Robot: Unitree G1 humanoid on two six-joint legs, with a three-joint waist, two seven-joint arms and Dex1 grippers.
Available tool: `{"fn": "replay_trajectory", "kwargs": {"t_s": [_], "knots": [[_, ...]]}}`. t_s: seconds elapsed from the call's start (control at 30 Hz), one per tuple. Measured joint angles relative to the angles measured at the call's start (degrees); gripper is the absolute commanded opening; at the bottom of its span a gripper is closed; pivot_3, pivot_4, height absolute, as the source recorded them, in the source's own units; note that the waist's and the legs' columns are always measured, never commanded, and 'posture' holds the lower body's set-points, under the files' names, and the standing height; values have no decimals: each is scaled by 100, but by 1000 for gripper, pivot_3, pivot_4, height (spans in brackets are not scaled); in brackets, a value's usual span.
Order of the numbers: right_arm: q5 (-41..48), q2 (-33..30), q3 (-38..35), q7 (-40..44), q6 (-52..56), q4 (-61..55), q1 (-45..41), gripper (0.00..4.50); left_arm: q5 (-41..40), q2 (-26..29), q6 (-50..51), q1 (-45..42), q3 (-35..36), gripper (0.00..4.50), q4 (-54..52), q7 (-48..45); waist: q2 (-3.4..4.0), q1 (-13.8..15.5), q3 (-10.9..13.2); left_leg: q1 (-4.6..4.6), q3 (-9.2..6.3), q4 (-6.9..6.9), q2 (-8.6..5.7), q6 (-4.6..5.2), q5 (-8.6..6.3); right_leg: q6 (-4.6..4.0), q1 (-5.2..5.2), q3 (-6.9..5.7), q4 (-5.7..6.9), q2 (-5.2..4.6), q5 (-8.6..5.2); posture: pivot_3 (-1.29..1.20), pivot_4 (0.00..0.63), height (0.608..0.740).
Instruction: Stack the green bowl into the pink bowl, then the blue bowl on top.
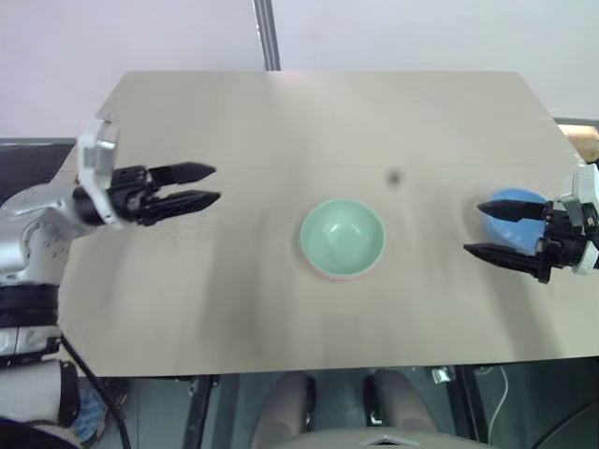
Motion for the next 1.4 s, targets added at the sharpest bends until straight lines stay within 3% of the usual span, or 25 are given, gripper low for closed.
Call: {"fn": "replay_trajectory", "kwargs": {"t_s": [0.2,0.37,0.67,0.77,1.0,1.17,1.37,1.4], "knots": [[-570,-306,263,-125,10,371,-26,4500,-264,-84,240,979,978,3361,-571,-112,2,71,1,2,-1,-1,2,10,-6,0,2,1,-1,-7,0,0,150,740],[-974,-347,715,-274,90,432,-79,4500,-437,-195,321,1158,1399,3361,-800,-106,4,107,1,3,-6,-3,0,11,-7,0,5,-4,-1,-11,0,0,150,740],[-2167,-491,1763,-796,188,871,-560,4500,-449,-207,423,1169,1452,3361,-946,-238,10,87,4,5,-4,-8,-1,1,-1,-1,4,-2,-2,-12,0,0,150,740],[-2286,-432,1798,-883,161,979,-742,4500,-450,-206,425,1061,1452,3361,-946,-274,13,88,6,5,-3,-9,-1,1,-1,-1,4,-3,-3,-12,0,0,150,740],[-1663,-147,1004,-570,-125,941,-874,4500,-444,-208,431,972,1453,3361,-939,-342,21,91,11,4,-3,-12,-3,5,-4,-1,6,-3,-9,-13,0,0,150,740],[-2136,-170,1138,-1078,113,1761,-1159,4500,-441,-213,431,949,1453,3361,-924,-367,24,89,13,5,-2,-13,-3,0,-1,-1,3,-2,-6,-13,0,0,150,740],[-2584,-236,1723,-1166,413,1903,-1203,4500,-432,-214,430,852,1453,3361,-915,-418,28,74,15,3,8,-18,-3,0,-1,-1,-5,9,-5,-10,0,0,150,740],[-2702,-268,1842,-1172,412,1926,-1198,4243,-429,-217,430,852,1453,3395,-908,-429,28,76,15,2,9,-18,-3,0,-1,-1,-7,9,-6,-10,0,0,150,740]]}}
